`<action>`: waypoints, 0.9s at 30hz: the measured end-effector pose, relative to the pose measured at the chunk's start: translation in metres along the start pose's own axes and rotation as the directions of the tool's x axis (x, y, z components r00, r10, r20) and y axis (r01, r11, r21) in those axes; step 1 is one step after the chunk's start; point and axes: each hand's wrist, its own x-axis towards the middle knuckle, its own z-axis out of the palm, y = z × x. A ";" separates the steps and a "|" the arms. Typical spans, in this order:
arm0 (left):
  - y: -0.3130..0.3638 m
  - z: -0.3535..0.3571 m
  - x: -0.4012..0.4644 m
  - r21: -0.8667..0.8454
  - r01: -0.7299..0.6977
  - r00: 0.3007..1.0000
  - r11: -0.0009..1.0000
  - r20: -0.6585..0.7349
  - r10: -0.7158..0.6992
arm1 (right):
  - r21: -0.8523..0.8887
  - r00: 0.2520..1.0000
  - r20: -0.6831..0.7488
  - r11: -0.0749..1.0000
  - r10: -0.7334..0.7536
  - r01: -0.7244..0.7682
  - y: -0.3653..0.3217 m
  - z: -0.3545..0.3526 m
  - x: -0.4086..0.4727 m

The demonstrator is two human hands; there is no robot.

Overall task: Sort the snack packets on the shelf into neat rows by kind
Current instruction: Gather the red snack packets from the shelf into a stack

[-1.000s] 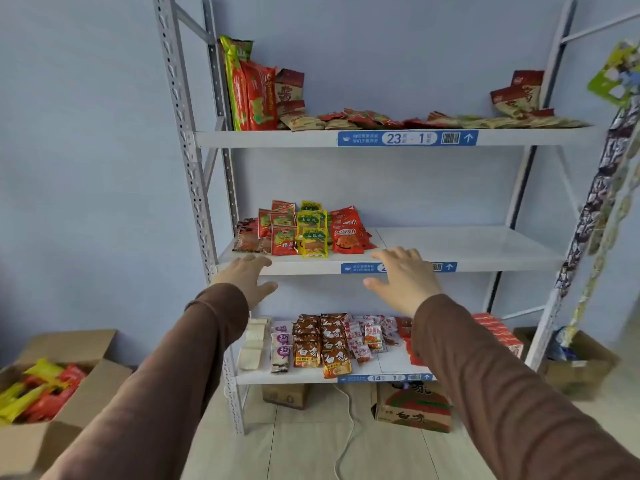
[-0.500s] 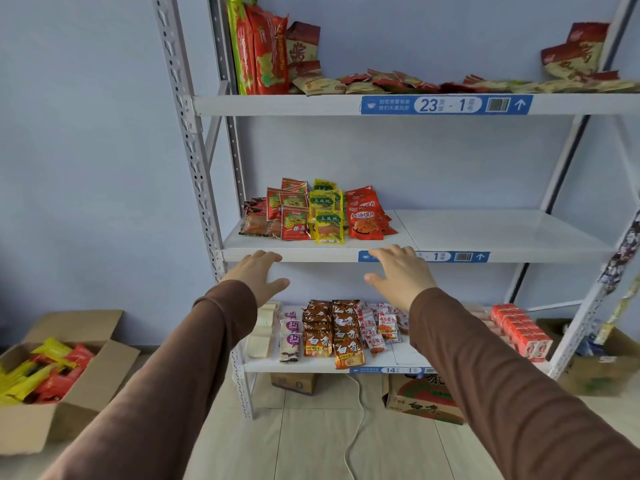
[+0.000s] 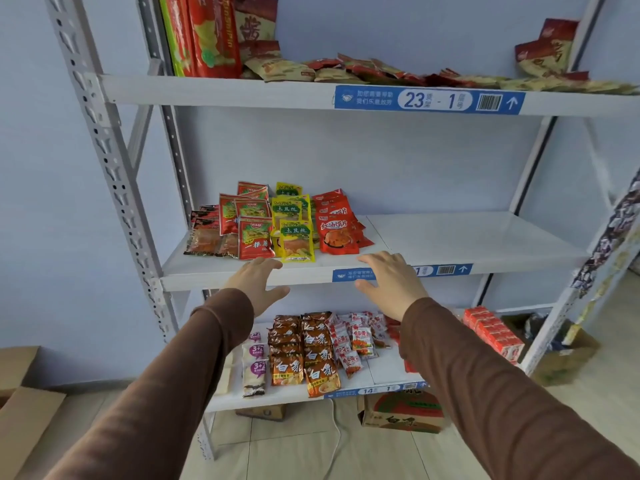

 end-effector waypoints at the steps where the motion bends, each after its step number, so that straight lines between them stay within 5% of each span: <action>1: 0.003 0.004 0.014 0.006 -0.005 1.000 1.000 0.007 0.005 | 0.001 1.000 -0.005 1.000 -0.001 0.001 0.009 0.002 0.010; 13: 0.030 0.040 0.155 0.071 -0.074 0.995 0.995 0.078 0.068 | 0.092 0.999 0.037 0.996 -0.010 0.007 0.084 0.048 0.124; 27: 0.014 0.060 0.295 -0.053 -0.029 0.999 0.998 0.023 0.030 | 0.121 0.999 0.026 0.992 0.045 -0.048 0.120 0.077 0.254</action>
